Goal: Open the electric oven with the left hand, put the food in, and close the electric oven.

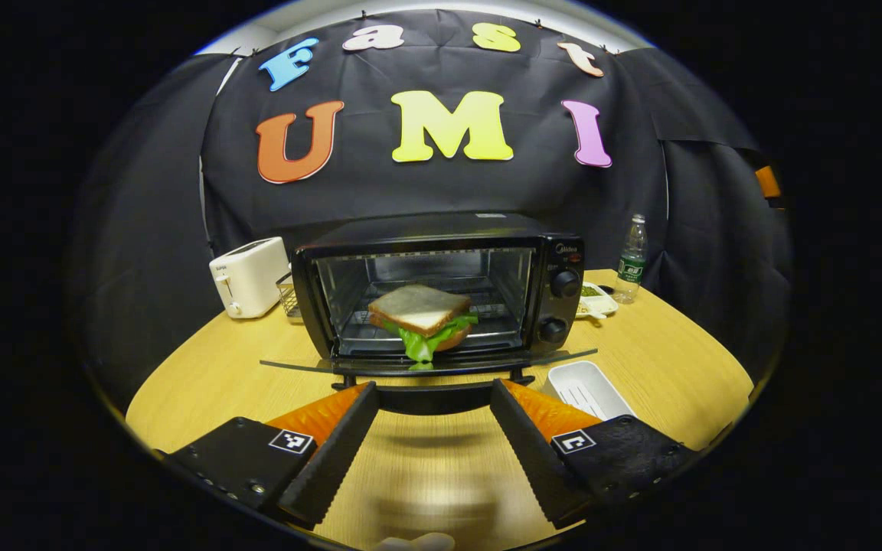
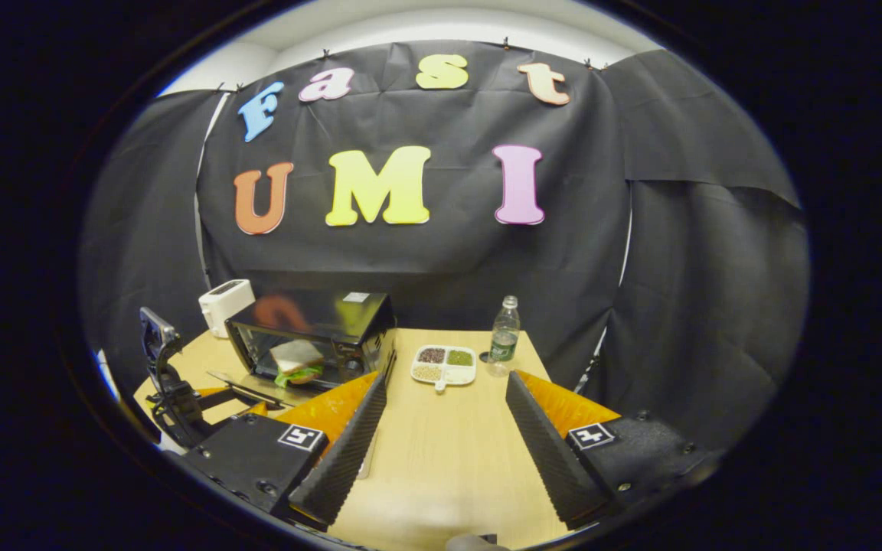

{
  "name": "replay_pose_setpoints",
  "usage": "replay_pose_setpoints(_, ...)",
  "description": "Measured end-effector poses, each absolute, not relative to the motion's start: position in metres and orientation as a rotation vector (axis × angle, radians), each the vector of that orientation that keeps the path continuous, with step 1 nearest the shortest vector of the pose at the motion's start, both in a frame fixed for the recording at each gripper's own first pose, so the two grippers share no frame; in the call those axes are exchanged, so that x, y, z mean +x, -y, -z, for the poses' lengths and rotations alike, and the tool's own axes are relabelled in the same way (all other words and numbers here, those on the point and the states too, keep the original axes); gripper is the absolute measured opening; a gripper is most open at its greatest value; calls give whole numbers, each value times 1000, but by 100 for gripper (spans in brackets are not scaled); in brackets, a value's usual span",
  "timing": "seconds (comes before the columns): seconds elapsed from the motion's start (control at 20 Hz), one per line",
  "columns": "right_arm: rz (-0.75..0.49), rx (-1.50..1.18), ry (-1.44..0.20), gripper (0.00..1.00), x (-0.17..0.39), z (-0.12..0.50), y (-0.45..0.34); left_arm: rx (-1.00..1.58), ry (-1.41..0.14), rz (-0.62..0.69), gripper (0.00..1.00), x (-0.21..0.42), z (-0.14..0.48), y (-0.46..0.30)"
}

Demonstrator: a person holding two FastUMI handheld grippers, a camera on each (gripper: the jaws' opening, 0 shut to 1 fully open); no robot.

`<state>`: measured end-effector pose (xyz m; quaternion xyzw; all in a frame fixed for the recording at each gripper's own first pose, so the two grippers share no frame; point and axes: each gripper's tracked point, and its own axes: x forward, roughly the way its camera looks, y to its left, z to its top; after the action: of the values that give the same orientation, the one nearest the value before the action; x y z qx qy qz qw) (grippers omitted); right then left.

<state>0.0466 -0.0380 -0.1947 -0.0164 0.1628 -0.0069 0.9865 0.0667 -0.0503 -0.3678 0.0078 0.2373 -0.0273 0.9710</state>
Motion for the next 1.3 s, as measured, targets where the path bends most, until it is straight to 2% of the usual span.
replay_pose_setpoints(0.05,17,-36,-317,100,47,190,38,15,-475,53,98,73,365,50)
replay_pose_setpoints(0.35,32,-29,-267,97,44,165,39,14,-432,35,97,109,341,43)
replay_pose_setpoints(0.85,36,-8,-274,97,40,165,37,20,-406,37,97,111,321,42)
replay_pose_setpoints(1.1,10,7,-233,97,42,139,19,4,-331,26,97,91,252,37)
replay_pose_setpoints(1.15,3,9,-218,100,43,129,15,11,-298,28,98,88,230,36)
replay_pose_setpoints(1.3,-11,11,-177,97,44,104,2,13,-237,24,97,71,174,24)
